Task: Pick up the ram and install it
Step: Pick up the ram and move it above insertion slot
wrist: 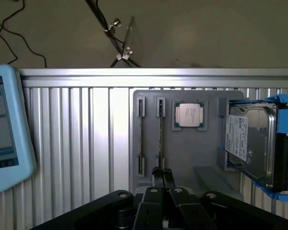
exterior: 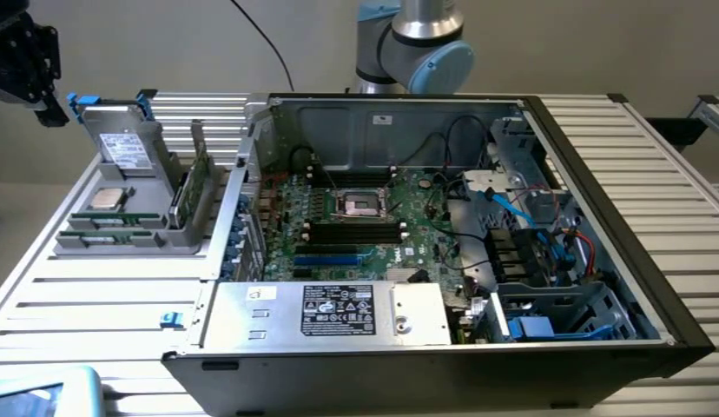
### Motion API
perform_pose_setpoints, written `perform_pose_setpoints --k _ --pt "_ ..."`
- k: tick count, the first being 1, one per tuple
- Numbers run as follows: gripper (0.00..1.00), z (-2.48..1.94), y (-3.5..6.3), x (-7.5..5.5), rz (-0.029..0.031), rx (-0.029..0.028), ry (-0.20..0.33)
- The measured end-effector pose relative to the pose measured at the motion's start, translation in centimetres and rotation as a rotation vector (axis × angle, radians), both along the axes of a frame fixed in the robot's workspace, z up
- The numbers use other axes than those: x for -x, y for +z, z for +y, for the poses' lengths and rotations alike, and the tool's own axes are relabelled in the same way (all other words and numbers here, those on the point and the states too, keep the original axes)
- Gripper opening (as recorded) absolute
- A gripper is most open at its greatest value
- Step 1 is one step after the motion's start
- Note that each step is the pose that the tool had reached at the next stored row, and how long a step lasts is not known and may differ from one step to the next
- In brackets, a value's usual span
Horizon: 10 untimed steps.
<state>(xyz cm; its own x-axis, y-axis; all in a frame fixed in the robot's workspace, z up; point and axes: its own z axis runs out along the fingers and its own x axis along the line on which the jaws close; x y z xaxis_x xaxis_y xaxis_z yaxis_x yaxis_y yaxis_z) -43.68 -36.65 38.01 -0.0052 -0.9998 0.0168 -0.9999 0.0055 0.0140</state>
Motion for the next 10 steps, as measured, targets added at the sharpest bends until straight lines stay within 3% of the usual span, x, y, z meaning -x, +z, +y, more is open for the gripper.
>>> perform_pose_setpoints --k 2,5,10 --pt "0.12 0.0 0.0 0.0 0.0 0.0 0.0" --pt "0.31 0.0 0.0 0.0 0.0002 0.0001 0.0" --pt "0.37 -0.01 -0.53 0.0 -0.0008 0.0023 0.0"
